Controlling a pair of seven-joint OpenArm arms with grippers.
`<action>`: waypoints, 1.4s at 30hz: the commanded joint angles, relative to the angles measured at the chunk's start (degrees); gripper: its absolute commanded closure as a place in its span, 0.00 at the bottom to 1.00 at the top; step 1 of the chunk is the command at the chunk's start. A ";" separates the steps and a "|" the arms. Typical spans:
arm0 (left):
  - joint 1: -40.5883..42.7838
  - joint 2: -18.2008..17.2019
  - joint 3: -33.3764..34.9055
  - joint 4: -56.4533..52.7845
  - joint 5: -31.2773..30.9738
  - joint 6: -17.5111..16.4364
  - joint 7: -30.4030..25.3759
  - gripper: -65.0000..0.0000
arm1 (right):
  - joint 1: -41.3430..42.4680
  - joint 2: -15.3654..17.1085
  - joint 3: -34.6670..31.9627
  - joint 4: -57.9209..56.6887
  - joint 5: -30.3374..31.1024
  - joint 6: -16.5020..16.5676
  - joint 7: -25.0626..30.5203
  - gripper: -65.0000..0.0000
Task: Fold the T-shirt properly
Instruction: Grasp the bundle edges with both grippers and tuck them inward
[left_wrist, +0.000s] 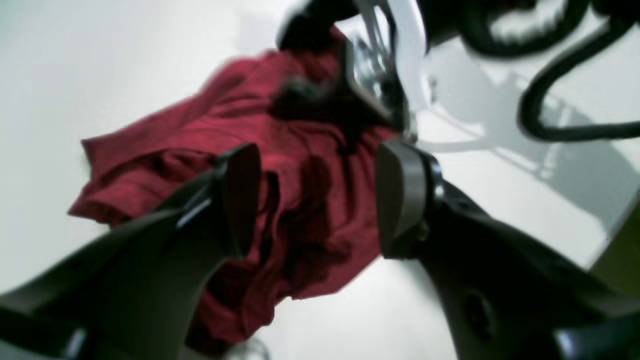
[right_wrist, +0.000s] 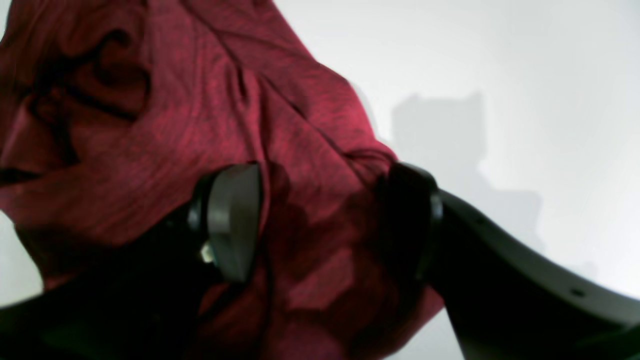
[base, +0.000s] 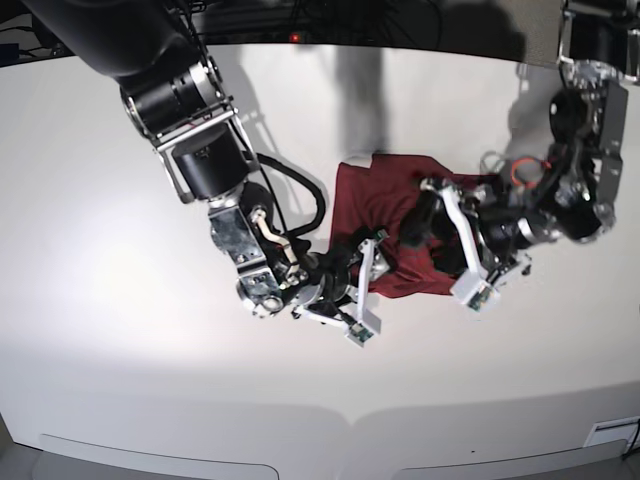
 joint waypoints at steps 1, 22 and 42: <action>0.39 -0.44 -0.44 0.35 1.49 0.22 -3.54 0.46 | 1.99 -0.72 0.09 0.85 0.74 0.47 1.14 0.39; -2.82 -2.01 -0.44 -21.70 25.27 5.40 -14.01 0.46 | 2.10 -1.09 0.09 0.85 3.30 0.47 -2.27 0.39; -8.11 -1.97 -0.28 -20.26 27.52 5.22 -18.49 0.46 | -7.41 5.20 0.02 5.40 12.70 0.47 -15.50 0.39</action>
